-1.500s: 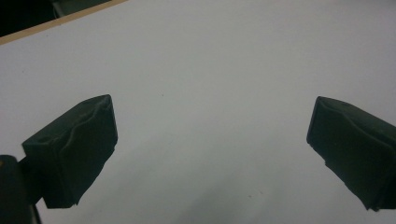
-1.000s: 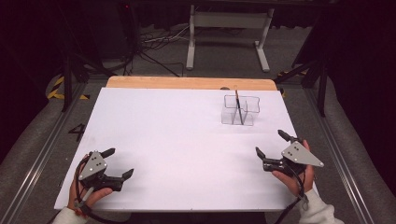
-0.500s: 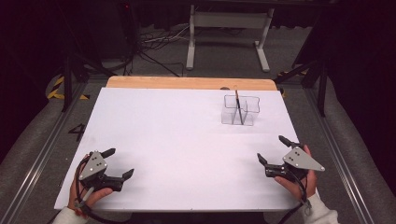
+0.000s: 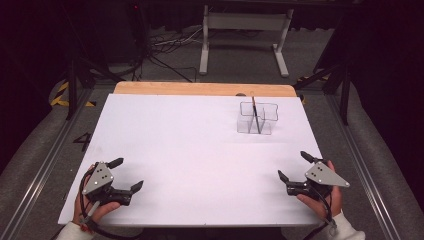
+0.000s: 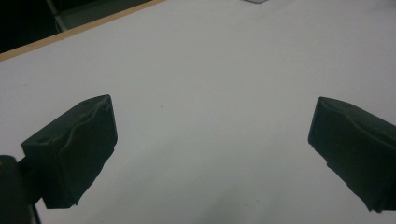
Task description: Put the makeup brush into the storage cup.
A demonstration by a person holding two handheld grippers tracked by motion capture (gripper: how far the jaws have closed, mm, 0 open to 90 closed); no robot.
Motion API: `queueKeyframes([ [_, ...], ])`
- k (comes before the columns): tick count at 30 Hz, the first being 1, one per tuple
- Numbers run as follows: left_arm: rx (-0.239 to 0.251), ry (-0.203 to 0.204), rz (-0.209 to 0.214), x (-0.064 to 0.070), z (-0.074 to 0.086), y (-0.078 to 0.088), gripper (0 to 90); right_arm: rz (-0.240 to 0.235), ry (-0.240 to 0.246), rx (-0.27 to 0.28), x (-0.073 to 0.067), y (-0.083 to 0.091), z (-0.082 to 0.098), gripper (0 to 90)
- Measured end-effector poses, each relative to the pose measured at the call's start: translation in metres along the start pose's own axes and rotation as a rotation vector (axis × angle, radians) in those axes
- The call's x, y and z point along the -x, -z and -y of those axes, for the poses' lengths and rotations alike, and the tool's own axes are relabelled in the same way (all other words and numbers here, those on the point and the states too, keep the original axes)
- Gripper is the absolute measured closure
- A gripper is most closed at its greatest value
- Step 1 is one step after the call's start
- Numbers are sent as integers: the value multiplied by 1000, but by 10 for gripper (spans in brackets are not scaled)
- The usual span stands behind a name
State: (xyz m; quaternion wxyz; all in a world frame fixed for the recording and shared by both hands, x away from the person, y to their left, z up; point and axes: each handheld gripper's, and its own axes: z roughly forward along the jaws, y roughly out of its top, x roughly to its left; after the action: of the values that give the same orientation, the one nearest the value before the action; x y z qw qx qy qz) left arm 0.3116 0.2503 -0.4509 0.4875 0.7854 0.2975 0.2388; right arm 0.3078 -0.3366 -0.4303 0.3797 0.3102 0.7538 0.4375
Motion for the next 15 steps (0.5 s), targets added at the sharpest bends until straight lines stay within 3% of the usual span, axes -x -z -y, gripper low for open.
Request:
queueKeyframes([
  [15,39,-14,-13,1,-3,5,14,-35,-19,-9,-1,2,6,52],
])
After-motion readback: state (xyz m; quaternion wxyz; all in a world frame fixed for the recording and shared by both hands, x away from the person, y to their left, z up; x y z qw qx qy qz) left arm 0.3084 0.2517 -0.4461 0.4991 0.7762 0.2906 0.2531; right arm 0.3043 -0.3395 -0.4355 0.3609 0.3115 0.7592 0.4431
